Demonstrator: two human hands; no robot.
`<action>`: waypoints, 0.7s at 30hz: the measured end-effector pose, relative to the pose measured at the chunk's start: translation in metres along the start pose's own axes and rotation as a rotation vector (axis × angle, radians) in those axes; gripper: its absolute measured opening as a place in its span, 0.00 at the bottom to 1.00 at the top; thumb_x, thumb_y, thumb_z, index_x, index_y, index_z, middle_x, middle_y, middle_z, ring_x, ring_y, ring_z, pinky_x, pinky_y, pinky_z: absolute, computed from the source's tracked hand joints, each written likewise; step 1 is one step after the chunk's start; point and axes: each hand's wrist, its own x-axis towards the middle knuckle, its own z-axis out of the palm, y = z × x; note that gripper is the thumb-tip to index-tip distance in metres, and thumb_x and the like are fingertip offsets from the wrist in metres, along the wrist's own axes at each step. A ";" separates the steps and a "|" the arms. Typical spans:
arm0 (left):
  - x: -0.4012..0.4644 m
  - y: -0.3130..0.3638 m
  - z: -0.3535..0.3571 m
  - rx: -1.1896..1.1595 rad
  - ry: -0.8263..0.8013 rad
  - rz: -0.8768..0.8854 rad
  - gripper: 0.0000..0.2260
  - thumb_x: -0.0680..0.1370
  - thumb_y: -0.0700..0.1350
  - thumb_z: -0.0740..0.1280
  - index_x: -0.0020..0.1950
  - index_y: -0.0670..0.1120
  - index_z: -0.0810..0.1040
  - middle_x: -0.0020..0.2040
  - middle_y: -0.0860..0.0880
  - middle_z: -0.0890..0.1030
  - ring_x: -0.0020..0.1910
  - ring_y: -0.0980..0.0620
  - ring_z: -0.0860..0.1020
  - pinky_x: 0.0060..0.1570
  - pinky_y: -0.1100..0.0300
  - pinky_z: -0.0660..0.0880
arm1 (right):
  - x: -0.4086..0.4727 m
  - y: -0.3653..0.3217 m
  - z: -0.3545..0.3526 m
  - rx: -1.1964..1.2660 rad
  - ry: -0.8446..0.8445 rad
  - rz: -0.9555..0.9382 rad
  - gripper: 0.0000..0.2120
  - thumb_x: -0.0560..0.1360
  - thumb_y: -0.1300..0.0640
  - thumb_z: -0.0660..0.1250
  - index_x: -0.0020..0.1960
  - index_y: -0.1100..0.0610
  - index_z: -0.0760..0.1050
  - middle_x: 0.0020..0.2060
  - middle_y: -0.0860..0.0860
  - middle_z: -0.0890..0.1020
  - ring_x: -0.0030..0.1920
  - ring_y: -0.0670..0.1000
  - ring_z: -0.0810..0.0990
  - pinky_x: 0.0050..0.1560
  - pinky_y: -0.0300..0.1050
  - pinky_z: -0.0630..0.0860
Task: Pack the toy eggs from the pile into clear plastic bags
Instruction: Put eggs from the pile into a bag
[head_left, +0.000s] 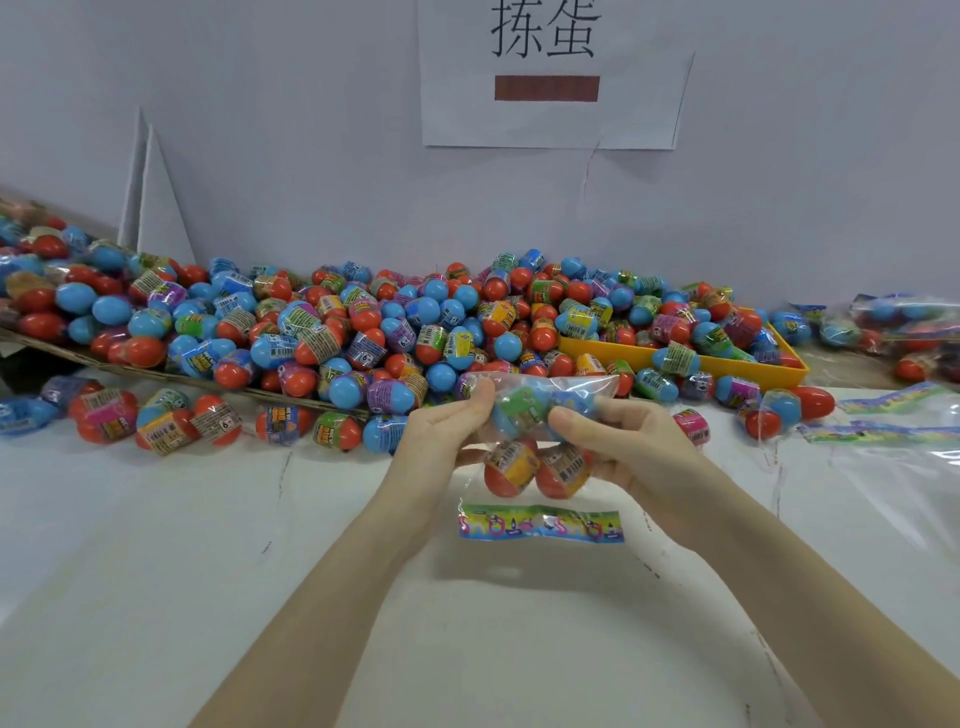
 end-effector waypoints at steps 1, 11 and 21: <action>0.000 0.000 0.000 0.004 0.030 -0.006 0.15 0.78 0.52 0.59 0.44 0.47 0.83 0.38 0.55 0.84 0.43 0.56 0.80 0.41 0.66 0.74 | 0.001 0.000 -0.002 -0.017 -0.010 0.013 0.12 0.59 0.46 0.73 0.39 0.52 0.84 0.40 0.51 0.85 0.38 0.48 0.84 0.35 0.35 0.77; 0.009 -0.013 -0.017 0.259 0.502 0.217 0.16 0.80 0.47 0.60 0.35 0.51 0.80 0.32 0.52 0.80 0.32 0.58 0.75 0.36 0.67 0.69 | -0.015 -0.031 -0.057 -0.221 -0.047 0.273 0.16 0.59 0.46 0.77 0.42 0.56 0.84 0.35 0.50 0.83 0.28 0.44 0.78 0.25 0.32 0.72; 0.007 -0.028 -0.012 0.710 0.463 0.413 0.15 0.78 0.46 0.62 0.33 0.45 0.76 0.32 0.51 0.76 0.33 0.51 0.73 0.32 0.59 0.66 | -0.006 -0.015 -0.102 0.316 0.991 -0.125 0.22 0.79 0.57 0.58 0.71 0.61 0.61 0.67 0.57 0.70 0.65 0.53 0.71 0.63 0.44 0.70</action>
